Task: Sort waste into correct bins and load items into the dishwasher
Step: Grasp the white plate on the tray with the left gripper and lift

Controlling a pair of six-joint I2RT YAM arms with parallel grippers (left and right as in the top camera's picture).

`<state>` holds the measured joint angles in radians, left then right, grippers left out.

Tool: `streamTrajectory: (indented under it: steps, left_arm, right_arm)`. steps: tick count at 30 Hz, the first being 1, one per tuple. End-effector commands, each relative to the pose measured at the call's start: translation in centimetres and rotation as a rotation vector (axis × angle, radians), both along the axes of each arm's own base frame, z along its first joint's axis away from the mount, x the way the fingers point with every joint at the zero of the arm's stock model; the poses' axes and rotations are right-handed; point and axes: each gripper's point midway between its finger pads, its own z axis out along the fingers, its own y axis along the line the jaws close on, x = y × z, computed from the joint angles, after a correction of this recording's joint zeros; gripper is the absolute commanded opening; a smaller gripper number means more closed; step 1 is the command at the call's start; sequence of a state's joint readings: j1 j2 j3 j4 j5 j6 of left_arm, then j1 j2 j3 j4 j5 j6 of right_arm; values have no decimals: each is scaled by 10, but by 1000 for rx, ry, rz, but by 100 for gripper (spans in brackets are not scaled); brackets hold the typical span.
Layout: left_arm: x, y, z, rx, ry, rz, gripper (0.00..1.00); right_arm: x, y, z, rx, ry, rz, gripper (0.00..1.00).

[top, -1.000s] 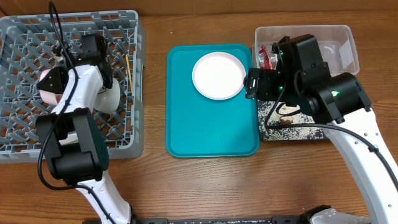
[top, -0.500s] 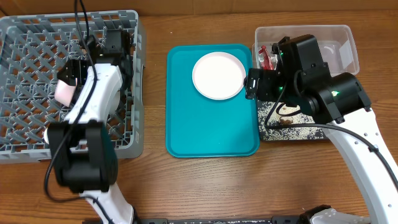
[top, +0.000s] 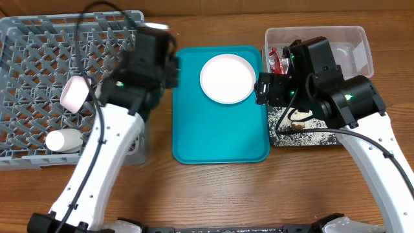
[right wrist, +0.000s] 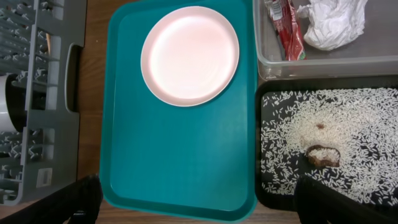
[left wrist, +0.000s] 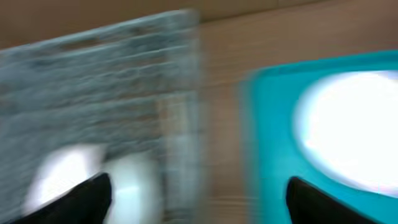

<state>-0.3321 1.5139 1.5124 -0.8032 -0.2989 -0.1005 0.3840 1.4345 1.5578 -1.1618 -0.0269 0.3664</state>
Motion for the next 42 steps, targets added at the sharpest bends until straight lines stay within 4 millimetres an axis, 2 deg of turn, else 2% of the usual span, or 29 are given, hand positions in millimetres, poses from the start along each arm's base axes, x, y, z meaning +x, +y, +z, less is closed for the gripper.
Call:
streamTrajectory:
  steps: [1,6,10,13,19,26,27,31,33,35,37,39,42]
  left_arm:
    - [-12,-85,-19,-341,128,-192,81]
    - [3,-94,-89,-431,288,76,76]
    - [14,-111,-145,-488,406,132,69]
    - [18,-115,-180,-504,463,194,67]
    - [19,-113,-230,-484,534,274,59]
    - [18,-113,-275,-447,589,287,51]
    - [16,-112,-280,-435,602,283,41]
    - [13,-107,-277,-409,619,267,16]
    - [16,-102,-266,-401,611,261,12]
    - [24,-95,-246,-383,583,236,5]
    - [31,-84,-219,-361,539,237,4]
    - [41,-69,-184,-324,474,233,4]
    - [49,-46,-123,-237,351,231,4]
  right_arm:
    - [4,0,7,12,-24,-4,100]
    - [2,0,6,9,-16,-3,100]
    - [1,-1,5,7,-11,-3,100]
    - [1,-1,5,7,-11,-3,100]
    - [2,0,6,8,-14,-4,100]
    - [1,0,5,8,-13,-3,100]
    - [1,0,5,8,-13,-4,100]
    - [1,-1,5,7,-10,-3,100]
    - [1,-1,5,7,-10,-4,100]
    - [1,-1,5,7,-12,-4,100]
    - [1,-1,5,7,-13,-4,100]
    - [1,-1,5,7,-13,-4,100]
    - [1,-1,5,7,-13,-4,100]
